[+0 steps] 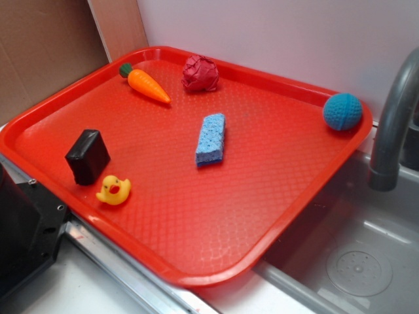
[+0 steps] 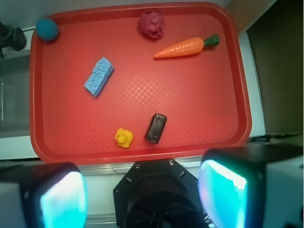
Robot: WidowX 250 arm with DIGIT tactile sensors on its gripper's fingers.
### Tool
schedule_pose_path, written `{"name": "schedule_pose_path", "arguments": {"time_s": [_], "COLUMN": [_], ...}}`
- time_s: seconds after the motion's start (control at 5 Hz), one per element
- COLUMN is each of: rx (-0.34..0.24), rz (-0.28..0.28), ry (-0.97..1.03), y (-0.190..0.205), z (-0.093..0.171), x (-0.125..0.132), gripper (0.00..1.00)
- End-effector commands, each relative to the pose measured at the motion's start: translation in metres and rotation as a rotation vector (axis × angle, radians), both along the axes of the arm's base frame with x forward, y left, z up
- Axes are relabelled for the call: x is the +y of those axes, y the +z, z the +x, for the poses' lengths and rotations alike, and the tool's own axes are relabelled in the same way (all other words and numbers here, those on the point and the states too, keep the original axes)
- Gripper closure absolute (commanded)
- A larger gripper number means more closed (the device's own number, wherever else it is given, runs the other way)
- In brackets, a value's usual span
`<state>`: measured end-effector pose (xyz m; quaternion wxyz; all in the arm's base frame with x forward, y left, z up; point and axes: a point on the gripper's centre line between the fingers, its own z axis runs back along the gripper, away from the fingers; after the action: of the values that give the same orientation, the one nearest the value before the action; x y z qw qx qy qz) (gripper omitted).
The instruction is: Grab the black box.
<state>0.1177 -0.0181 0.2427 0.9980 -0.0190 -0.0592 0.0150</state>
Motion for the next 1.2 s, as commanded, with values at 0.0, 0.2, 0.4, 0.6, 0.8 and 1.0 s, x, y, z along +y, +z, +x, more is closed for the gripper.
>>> {"name": "schedule_pose_path", "arguments": {"time_s": [0.0, 0.2, 0.4, 0.6, 0.8, 1.0], "rx": [0.0, 0.028, 0.051, -0.031, 0.047, 0.119], "rz": [0.0, -0.075, -0.054, -0.088, -0.054, 0.033], "ry": [0.0, 0.205, 0.306, 0.314, 0.34, 0.329], "y": [0.0, -0.047, -0.09, -0.132, -0.157, -0.177], "z": [0.0, 0.016, 0.027, 0.042, 0.04, 0.025], "x": [0.0, 0.016, 0.022, 0.023, 0.026, 0.033], "gripper": [0.0, 0.0, 0.0, 0.0, 0.0, 0.0]}}
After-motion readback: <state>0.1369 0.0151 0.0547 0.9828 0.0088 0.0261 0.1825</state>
